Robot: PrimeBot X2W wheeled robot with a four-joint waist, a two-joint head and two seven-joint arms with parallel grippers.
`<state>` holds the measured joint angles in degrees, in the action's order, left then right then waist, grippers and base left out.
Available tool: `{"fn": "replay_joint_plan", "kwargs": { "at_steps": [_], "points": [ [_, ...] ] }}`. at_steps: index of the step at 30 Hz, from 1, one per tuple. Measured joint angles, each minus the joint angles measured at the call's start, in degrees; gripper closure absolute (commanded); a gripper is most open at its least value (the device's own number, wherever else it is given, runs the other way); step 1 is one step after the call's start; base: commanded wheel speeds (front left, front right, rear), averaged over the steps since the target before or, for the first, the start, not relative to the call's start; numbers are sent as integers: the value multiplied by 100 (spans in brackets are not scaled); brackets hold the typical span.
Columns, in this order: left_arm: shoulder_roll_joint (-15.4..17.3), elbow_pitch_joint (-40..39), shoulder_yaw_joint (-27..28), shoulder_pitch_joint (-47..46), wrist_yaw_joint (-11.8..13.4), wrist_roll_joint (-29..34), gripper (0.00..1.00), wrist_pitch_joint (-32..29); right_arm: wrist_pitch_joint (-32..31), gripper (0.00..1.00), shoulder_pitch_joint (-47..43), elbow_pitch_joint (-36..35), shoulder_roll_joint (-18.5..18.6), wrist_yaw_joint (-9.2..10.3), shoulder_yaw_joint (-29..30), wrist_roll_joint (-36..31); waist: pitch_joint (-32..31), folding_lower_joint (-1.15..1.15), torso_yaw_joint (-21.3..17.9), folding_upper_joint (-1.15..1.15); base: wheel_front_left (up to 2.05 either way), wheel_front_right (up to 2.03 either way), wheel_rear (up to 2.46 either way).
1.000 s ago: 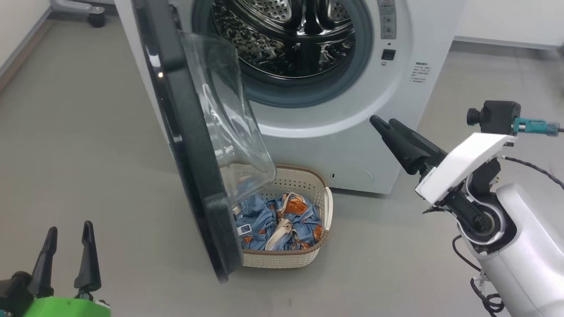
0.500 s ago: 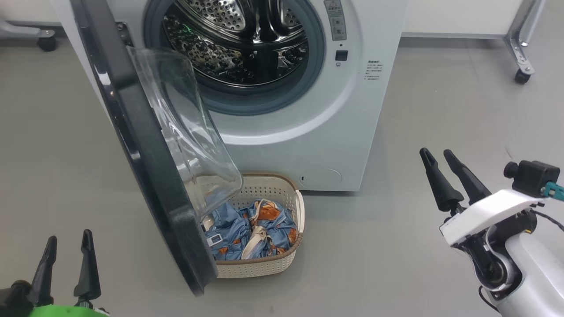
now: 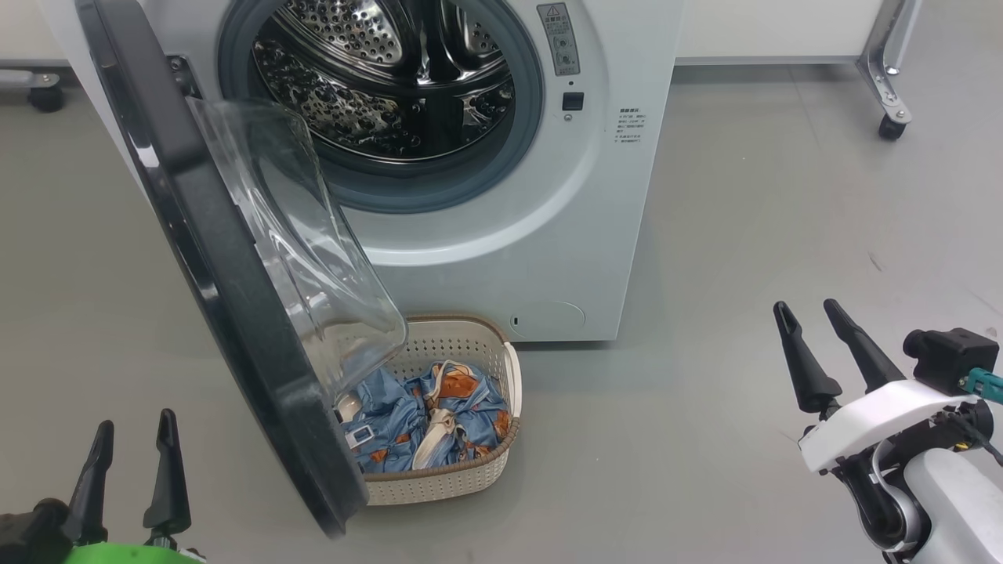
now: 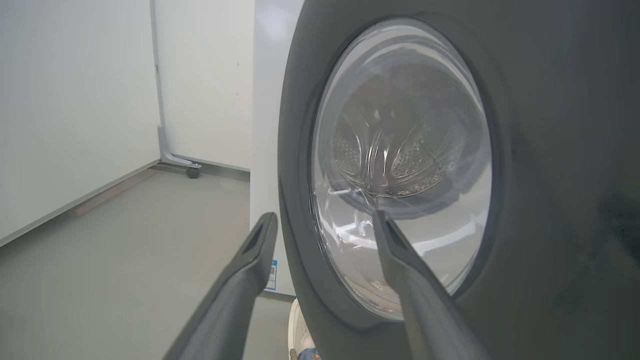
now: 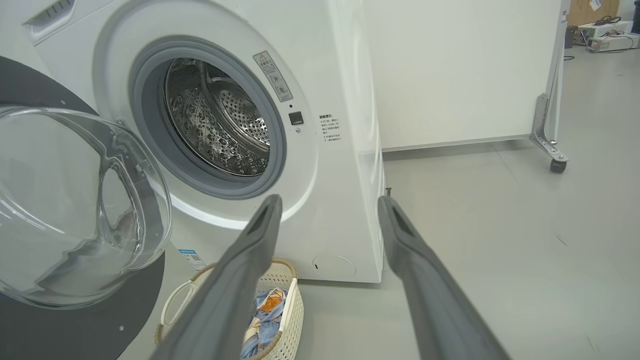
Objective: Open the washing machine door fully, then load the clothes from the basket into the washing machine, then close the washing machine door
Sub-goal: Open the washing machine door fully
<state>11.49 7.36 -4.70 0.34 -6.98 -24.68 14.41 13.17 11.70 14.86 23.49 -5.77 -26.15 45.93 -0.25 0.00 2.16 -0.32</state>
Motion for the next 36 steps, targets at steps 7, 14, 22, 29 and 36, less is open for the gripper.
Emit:
{"fn": "replay_joint_plan", "kwargs": {
  "at_steps": [7,14,22,29,36],
  "points": [
    [-5,0,3,0,0,5,0,0,30,0,2,162,-9,130,-54,-376,-5,0,-44,0,0,0,0],
    [-5,-5,48,-1,0,14,0,0,74,0,5,269,-133,176,-65,-502,-9,0,-79,0,0,0,0],
    [-5,-8,58,-1,0,45,0,0,93,0,22,371,-207,187,-14,-617,-1,0,-91,0,0,0,0],
    [-11,-15,66,-1,0,45,0,0,105,0,22,439,-277,187,18,-669,5,0,-99,0,0,0,0],
    [-18,-16,68,-1,0,46,0,0,105,0,25,465,-352,180,92,-731,12,0,-100,0,0,0,0]
  ]
}}
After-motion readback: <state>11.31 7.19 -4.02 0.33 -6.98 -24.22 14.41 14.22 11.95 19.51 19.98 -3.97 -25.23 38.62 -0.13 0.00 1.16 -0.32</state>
